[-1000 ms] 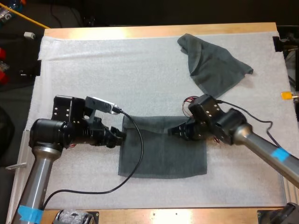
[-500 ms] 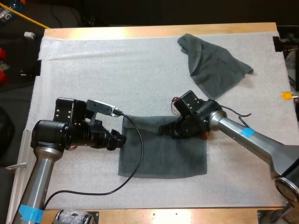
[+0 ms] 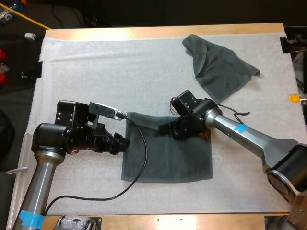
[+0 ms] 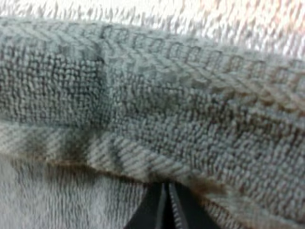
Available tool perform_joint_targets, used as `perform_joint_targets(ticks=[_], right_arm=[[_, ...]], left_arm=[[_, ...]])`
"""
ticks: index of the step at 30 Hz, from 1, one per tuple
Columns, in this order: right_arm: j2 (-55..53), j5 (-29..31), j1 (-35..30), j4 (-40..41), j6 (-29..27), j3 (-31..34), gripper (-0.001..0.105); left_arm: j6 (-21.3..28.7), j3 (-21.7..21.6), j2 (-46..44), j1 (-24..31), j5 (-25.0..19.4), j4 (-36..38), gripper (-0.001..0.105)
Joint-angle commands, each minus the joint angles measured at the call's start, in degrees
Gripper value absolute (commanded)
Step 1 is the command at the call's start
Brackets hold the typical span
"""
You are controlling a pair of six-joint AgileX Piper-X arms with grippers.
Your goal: Pick towel from pile, fold and stack
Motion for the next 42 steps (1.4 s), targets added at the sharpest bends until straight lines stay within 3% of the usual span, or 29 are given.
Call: perform_joint_targets(ticks=[1, 6, 10, 17, 23, 31, 42], right_arm=[[0.48, 2.09, -0.34, -1.35, 0.59, -0.55, 0.000], [0.62, 8.21, -0.60, -5.93, 2.70, -1.73, 0.000], [0.62, 16.53, -0.86, -8.41, 3.54, -5.00, 0.000], [-2.38, 30.48, -0.95, -7.09, 0.67, -11.31, 0.000], [-10.33, 32.06, -0.95, -4.45, -5.92, -11.74, 0.000], [-22.04, 30.29, -0.63, 9.37, -10.55, -11.62, 0.000], [-35.67, 25.81, -0.43, 27.31, -9.51, -11.51, 0.000]], left_arm=[[0.43, -0.12, -0.25, -0.12, 0.31, -0.18, 0.061], [0.43, -0.12, -0.25, -0.12, 0.31, -0.18, 0.061], [0.43, -0.12, -0.25, -0.12, 0.31, -0.18, 0.061], [1.30, -0.12, -0.25, -0.12, 0.31, -0.18, 0.061], [1.51, -0.12, -0.25, -0.12, 0.31, -0.18, 0.061], [2.45, -0.12, -3.84, -0.12, 1.29, 0.28, 0.061], [-1.35, -0.12, -14.44, -0.12, 1.29, 1.19, 0.061]])
